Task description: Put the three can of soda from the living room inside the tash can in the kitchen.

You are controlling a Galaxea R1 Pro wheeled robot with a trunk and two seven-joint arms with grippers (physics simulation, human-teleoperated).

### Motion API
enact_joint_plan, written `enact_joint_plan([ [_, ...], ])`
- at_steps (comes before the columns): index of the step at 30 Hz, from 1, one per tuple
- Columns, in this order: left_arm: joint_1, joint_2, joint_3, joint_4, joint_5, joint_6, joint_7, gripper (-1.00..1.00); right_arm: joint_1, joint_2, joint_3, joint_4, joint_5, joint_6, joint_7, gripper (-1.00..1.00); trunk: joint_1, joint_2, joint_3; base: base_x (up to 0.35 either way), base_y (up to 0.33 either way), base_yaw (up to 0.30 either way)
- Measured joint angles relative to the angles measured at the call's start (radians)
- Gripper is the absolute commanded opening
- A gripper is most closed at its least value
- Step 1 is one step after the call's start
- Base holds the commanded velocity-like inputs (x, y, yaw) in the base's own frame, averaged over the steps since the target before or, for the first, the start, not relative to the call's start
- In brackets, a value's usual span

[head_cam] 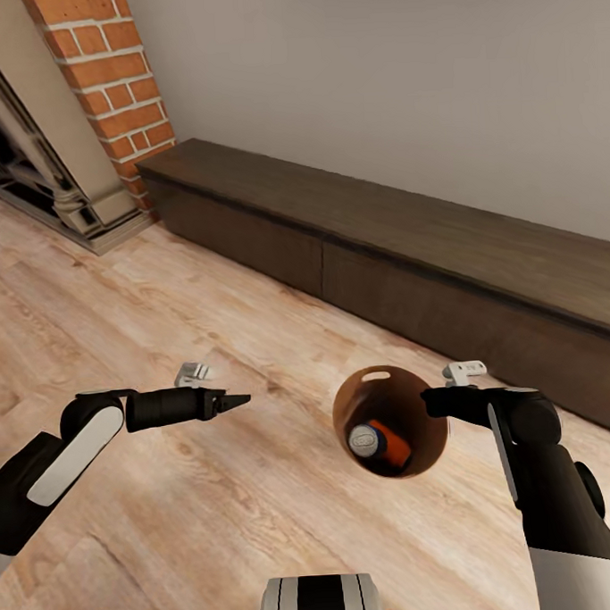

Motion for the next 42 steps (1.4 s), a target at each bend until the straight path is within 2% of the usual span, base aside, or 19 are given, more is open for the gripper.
enact_joint_plan([
  [11,0.000,0.006,0.001,0.018,0.007,0.009,0.003,1.00,0.000,0.000,0.000,0.000,-0.001,0.000,0.000,-1.00,0.000,0.000,0.000,0.000,0.000,0.286],
  [14,0.000,0.006,0.008,0.084,0.035,0.007,-0.001,1.00,0.000,0.000,0.000,0.000,-0.003,0.001,0.000,-1.00,0.000,0.000,0.000,0.000,0.000,0.285],
  [16,0.000,0.007,0.010,0.118,0.069,0.003,-0.003,1.00,0.000,0.000,0.000,0.000,-0.002,0.001,0.000,-1.00,0.000,0.000,0.000,0.000,0.000,0.285],
  [19,0.000,0.009,0.012,0.133,0.095,-0.001,-0.004,1.00,0.000,0.000,0.000,0.000,0.000,0.000,0.000,-1.00,0.000,0.000,0.000,0.000,0.000,0.285],
  [42,0.001,0.014,0.011,0.131,0.096,0.000,-0.027,1.00,0.000,0.000,0.000,0.000,-0.002,0.000,0.000,-1.00,0.000,0.000,0.000,0.000,0.000,0.285],
])
